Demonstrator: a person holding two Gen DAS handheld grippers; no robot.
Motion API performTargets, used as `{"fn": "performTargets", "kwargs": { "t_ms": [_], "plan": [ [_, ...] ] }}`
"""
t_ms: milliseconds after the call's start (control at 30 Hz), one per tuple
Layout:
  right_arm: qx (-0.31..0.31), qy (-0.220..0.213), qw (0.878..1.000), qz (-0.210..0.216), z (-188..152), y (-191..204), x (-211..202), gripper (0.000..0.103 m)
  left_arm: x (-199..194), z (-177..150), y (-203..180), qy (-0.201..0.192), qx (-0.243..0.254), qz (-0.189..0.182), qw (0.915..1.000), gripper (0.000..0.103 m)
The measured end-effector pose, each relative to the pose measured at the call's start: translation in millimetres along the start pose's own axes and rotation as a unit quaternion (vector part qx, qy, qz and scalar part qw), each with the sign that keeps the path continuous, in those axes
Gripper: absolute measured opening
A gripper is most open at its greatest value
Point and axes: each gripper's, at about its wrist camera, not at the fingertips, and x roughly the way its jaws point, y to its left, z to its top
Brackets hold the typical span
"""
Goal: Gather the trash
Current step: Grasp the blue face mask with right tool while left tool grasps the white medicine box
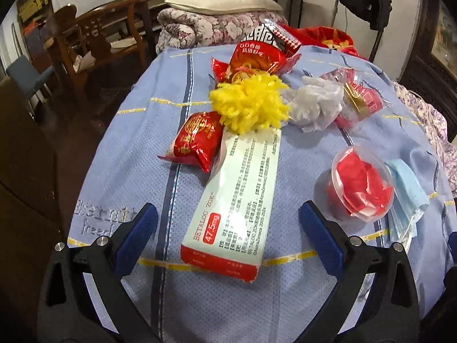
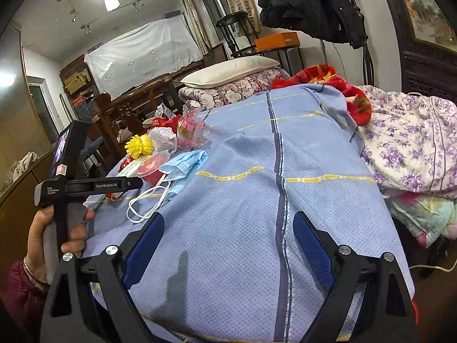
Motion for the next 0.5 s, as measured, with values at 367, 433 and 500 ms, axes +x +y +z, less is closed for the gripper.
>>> {"fn": "performTargets", "kwargs": {
  "t_ms": [367,433,500],
  "plan": [
    [-0.081,0.016,0.996,0.035,31,56,31,0.064,3,-1,4,0.000,-0.006,-0.001,1.0000,0.097],
    [-0.090,0.017,0.995,0.033,37,64,37,0.062,3,-1,3,0.000,-0.006,-0.001,1.0000,0.097],
    [-0.093,0.023,0.995,0.030,45,69,46,0.062,3,-1,3,0.000,-0.006,-0.001,1.0000,0.097]
  ]
}}
